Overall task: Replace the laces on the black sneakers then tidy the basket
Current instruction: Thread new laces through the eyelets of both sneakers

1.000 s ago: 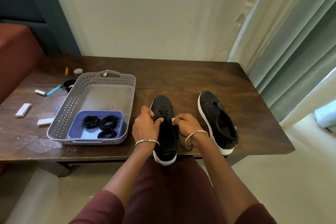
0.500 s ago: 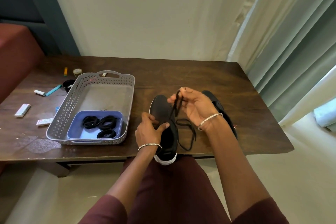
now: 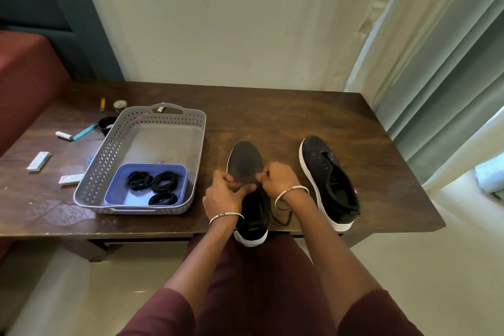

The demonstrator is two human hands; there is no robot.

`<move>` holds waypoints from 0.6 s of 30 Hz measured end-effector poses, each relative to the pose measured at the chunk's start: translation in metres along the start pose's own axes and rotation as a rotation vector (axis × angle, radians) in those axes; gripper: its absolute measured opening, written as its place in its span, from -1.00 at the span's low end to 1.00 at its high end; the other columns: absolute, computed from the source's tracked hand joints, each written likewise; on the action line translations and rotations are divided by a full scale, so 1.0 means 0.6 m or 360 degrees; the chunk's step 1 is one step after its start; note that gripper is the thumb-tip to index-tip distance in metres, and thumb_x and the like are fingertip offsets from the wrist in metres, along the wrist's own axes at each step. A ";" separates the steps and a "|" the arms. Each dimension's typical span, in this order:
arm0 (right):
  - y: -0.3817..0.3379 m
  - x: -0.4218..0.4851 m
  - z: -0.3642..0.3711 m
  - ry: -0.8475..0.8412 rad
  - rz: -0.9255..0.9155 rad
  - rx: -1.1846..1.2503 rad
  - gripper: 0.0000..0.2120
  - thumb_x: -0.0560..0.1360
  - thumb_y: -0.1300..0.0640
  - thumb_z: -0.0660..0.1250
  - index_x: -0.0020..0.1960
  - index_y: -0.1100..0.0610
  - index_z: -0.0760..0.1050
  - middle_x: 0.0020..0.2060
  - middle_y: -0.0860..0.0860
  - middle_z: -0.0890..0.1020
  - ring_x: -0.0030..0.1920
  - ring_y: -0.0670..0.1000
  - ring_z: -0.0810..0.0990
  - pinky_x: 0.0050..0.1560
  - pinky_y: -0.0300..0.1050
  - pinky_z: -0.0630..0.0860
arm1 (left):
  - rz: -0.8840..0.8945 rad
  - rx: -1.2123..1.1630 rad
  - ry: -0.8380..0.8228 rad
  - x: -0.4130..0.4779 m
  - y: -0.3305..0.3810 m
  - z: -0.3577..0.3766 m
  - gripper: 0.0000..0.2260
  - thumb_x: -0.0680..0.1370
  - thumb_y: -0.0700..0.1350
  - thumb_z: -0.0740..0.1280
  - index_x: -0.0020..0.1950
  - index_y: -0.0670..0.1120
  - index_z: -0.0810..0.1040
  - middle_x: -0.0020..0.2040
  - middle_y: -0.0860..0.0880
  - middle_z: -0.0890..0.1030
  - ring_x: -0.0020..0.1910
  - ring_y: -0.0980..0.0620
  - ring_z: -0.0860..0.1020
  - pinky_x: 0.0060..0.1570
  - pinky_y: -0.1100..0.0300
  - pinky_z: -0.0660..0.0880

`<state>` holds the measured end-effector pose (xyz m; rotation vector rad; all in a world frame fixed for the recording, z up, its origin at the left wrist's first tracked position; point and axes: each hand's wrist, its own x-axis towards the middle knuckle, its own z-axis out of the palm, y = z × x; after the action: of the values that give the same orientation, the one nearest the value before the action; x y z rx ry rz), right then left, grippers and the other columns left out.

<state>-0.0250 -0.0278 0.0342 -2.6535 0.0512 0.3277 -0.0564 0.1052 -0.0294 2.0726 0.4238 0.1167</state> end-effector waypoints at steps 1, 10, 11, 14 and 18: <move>-0.002 -0.002 -0.006 -0.0016 0.0034 0.0338 -0.77 0.61 0.08 0.30 -0.18 0.15 0.51 -0.22 0.13 0.61 -0.15 0.12 0.58 -0.19 -0.13 0.39 | 0.0011 0.0027 0.0011 -0.002 0.002 -0.001 -0.49 0.23 0.17 0.63 -0.13 0.06 0.33 -0.29 0.20 0.64 -0.10 0.07 0.67 0.02 -0.08 0.53; 0.001 -0.054 -0.113 -0.0113 -0.0097 0.2270 -0.81 0.66 0.10 0.17 -0.14 0.05 0.35 -0.32 0.00 0.53 -0.37 -0.05 0.50 -0.41 -0.21 0.25 | 0.0043 0.0039 0.0032 -0.009 0.001 -0.001 -0.51 0.27 0.19 0.60 -0.10 0.03 0.36 -0.25 0.19 0.67 -0.07 0.05 0.66 0.06 -0.11 0.49; 0.009 -0.052 -0.102 -0.0095 0.0047 0.1992 -0.79 0.65 0.03 0.20 -0.15 0.04 0.34 -0.38 -0.03 0.46 -0.45 -0.08 0.41 -0.43 -0.20 0.21 | 0.0035 0.0029 0.0028 -0.009 0.001 -0.001 -0.51 0.27 0.20 0.60 -0.11 0.04 0.36 -0.26 0.19 0.67 -0.08 0.06 0.66 0.06 -0.10 0.50; 0.034 -0.041 -0.055 0.0053 0.0169 0.0870 -0.67 0.54 -0.17 0.35 -0.08 0.11 0.48 -0.30 -0.06 0.55 -0.33 -0.10 0.51 -0.31 -0.15 0.43 | 0.0020 0.0004 0.0020 -0.009 0.001 -0.001 -0.51 0.26 0.21 0.59 -0.13 0.07 0.34 -0.29 0.21 0.65 -0.10 0.09 0.66 0.06 -0.11 0.50; 0.052 -0.033 -0.005 -0.0197 0.0024 0.0038 -0.63 0.54 -0.15 0.35 -0.20 0.16 0.58 -0.33 0.01 0.60 -0.17 0.09 0.62 -0.17 -0.07 0.45 | 0.0032 0.0030 0.0019 -0.011 0.004 -0.003 -0.52 0.28 0.20 0.59 -0.14 0.08 0.32 -0.31 0.23 0.62 -0.10 0.08 0.66 0.05 -0.11 0.50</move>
<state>-0.0463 -0.0570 0.0276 -2.6046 0.0357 0.4926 -0.0626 0.1032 -0.0258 2.0962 0.4131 0.1371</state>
